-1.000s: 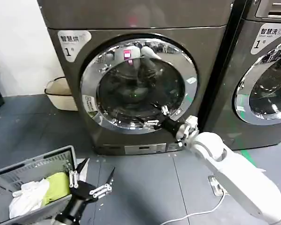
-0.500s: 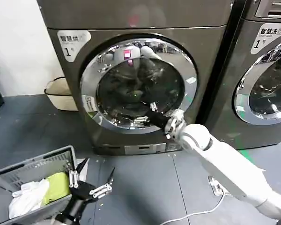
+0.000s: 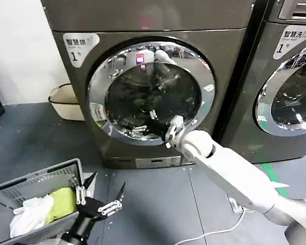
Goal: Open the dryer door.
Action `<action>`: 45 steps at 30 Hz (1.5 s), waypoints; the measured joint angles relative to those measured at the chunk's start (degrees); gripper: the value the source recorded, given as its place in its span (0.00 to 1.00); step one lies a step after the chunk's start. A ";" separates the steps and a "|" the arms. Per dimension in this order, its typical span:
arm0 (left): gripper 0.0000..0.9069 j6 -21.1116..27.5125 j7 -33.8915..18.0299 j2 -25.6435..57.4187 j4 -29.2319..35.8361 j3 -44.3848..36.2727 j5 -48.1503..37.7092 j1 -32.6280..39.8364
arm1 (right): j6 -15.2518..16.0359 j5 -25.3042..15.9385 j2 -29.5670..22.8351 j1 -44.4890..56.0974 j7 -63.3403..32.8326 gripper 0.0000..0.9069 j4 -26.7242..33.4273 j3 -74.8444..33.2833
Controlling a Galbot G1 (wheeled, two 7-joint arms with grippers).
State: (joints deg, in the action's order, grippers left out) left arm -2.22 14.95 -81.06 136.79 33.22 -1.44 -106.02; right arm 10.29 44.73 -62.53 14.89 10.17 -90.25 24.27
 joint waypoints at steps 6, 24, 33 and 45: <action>1.00 0.00 0.02 -0.05 -0.08 0.03 -0.07 0.14 | 0.68 0.00 -2.15 -1.73 -1.08 1.00 1.34 1.34; 1.00 -0.02 0.03 -0.37 0.13 0.17 -0.01 0.24 | 1.84 0.04 -9.39 -4.06 -2.84 1.00 4.87 3.05; 1.00 -0.02 0.04 -0.45 0.36 0.29 -0.01 0.30 | 1.82 -0.08 -13.08 -5.14 -2.71 1.00 7.94 3.56; 1.00 -0.01 0.05 -0.67 0.75 0.45 0.06 0.29 | 1.30 -0.15 -15.25 -6.07 -0.28 1.00 11.57 4.12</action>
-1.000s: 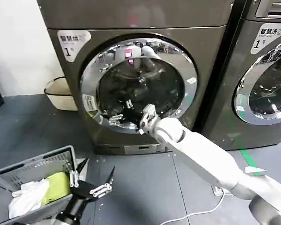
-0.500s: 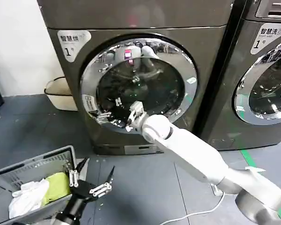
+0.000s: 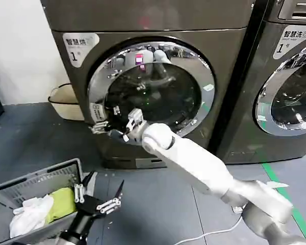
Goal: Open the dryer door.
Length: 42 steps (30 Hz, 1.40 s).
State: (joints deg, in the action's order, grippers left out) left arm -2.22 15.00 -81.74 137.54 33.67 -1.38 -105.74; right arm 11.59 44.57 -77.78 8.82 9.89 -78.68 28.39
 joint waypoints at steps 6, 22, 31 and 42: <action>1.00 0.03 0.01 0.08 0.02 0.04 0.00 0.00 | -0.95 0.01 -0.10 -0.43 2.47 1.00 1.42 0.20; 1.00 0.32 -0.04 0.62 -0.36 1.41 -1.77 0.25 | -1.70 1.92 2.41 -1.07 10.31 1.00 0.42 0.90; 1.00 1.43 0.50 1.75 -1.31 7.73 -9.57 0.88 | -1.69 4.39 5.22 -1.66 14.70 1.00 -2.49 1.75; 1.00 2.64 2.45 5.48 -5.91 21.28 -18.63 4.00 | -1.42 6.92 10.30 -1.59 21.18 1.00 -7.86 2.29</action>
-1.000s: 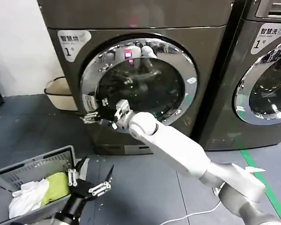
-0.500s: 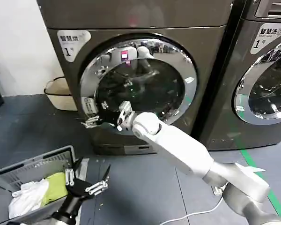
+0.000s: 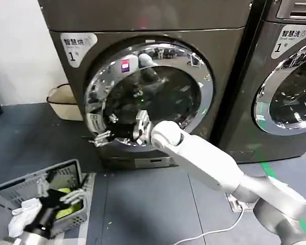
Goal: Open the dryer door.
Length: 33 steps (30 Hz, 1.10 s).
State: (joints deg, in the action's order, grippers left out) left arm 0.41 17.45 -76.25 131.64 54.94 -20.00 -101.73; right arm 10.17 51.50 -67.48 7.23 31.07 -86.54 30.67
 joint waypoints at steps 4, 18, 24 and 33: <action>1.00 0.19 0.57 2.28 -2.26 2.33 -1.27 2.18 | 0.01 0.39 2.01 0.29 2.17 1.00 -2.02 0.05; 1.00 1.78 1.06 12.19 -8.39 2.15 -10.21 8.74 | -0.57 1.63 8.57 1.18 11.57 1.00 -7.54 -0.66; 1.00 1.76 1.14 16.80 -11.24 -0.28 -12.16 12.38 | -2.24 1.73 12.22 2.62 15.43 1.00 -10.97 -1.26; 1.00 2.07 1.10 22.99 -17.02 -6.64 -13.33 20.42 | -3.62 1.67 18.56 6.50 20.90 1.00 -17.40 -3.90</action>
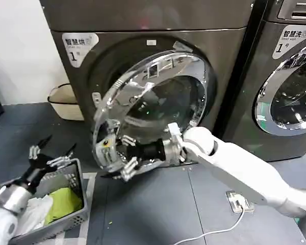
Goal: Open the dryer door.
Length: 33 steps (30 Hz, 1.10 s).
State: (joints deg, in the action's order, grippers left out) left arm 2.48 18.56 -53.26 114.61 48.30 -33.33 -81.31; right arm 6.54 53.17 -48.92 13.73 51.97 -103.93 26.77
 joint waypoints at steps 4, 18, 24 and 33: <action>1.00 0.40 0.13 2.15 -2.73 -3.17 -0.86 3.94 | -0.57 -0.01 3.44 2.81 0.71 1.00 -3.29 -2.51; 1.00 -1.86 7.19 8.47 -7.64 -14.71 -2.14 14.72 | -0.81 0.20 13.58 19.26 -7.03 1.00 -9.27 -21.92; 1.00 -2.24 8.14 7.87 -8.14 -22.27 0.06 18.97 | -1.97 0.47 17.51 34.63 -8.72 1.00 -11.60 -38.12; 1.00 -2.44 8.48 6.37 -9.85 -31.60 0.29 26.03 | -2.99 1.72 18.07 56.87 -12.90 1.00 -14.63 -62.29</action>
State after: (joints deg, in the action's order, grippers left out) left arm 0.04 27.03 -46.89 104.76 16.70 -33.04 -55.28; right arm 3.55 54.89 -30.85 70.60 39.07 -118.57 -35.51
